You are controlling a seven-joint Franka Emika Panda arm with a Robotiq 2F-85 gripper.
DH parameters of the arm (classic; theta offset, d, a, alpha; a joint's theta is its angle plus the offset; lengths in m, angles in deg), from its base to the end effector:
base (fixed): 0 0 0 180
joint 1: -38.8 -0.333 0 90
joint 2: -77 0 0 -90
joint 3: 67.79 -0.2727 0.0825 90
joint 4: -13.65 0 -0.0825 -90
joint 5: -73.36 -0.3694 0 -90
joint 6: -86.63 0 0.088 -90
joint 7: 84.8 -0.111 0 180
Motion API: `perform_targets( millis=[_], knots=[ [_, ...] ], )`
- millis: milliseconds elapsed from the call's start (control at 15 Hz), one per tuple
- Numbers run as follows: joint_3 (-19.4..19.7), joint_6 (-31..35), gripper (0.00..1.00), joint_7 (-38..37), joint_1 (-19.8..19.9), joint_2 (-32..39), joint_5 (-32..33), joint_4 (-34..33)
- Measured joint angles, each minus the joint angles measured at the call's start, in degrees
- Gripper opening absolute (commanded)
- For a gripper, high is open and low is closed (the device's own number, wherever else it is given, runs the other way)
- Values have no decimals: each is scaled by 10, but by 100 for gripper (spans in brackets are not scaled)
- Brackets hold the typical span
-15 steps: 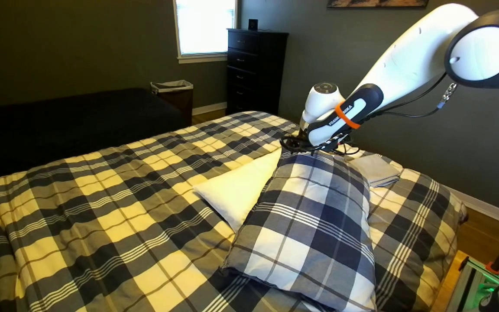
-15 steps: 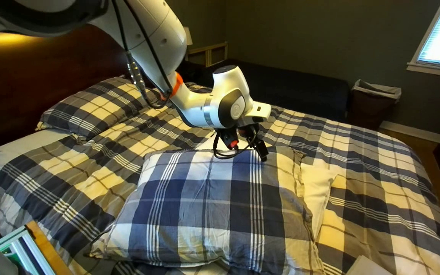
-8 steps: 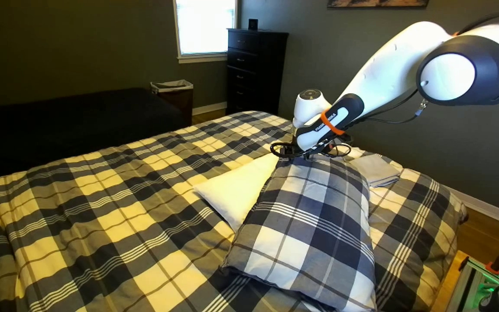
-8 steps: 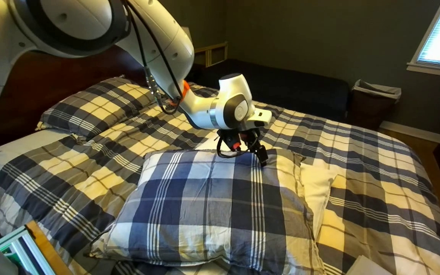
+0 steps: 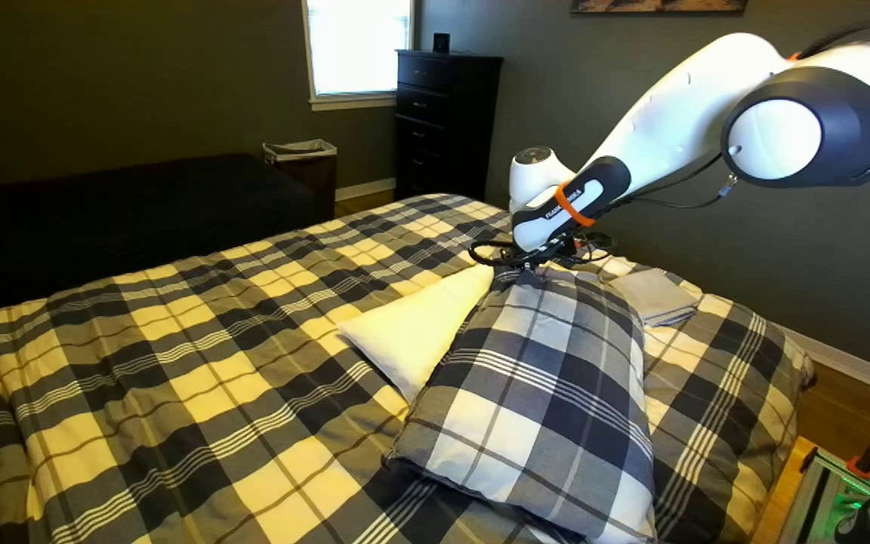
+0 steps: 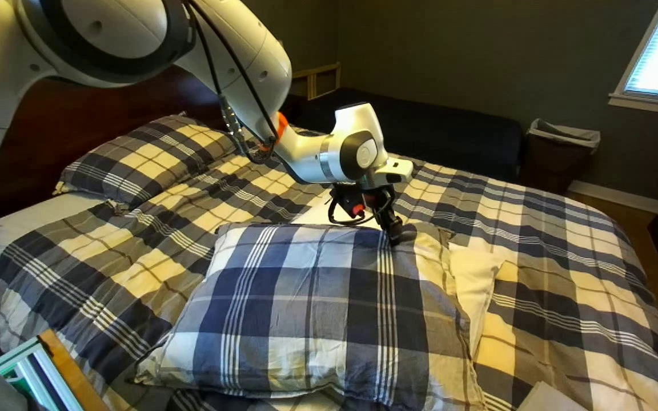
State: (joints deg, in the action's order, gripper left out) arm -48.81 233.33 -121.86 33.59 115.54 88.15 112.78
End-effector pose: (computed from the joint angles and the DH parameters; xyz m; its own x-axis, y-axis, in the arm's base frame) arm 0.6384 -0.1352 0.2010 0.8056 -0.5008 0.3165 -0.5764 -0.7859 0.2237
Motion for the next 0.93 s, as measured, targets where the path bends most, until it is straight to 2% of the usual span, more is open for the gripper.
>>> perform_targets(
  millis=[267,533,933],
  knots=[
    [18,-35,1,-20,-12,-23,9,5],
    [34,-90,1,-52,-25,-67,45,27],
    [30,-253,1,-77,-25,-151,92,54]
  ],
)
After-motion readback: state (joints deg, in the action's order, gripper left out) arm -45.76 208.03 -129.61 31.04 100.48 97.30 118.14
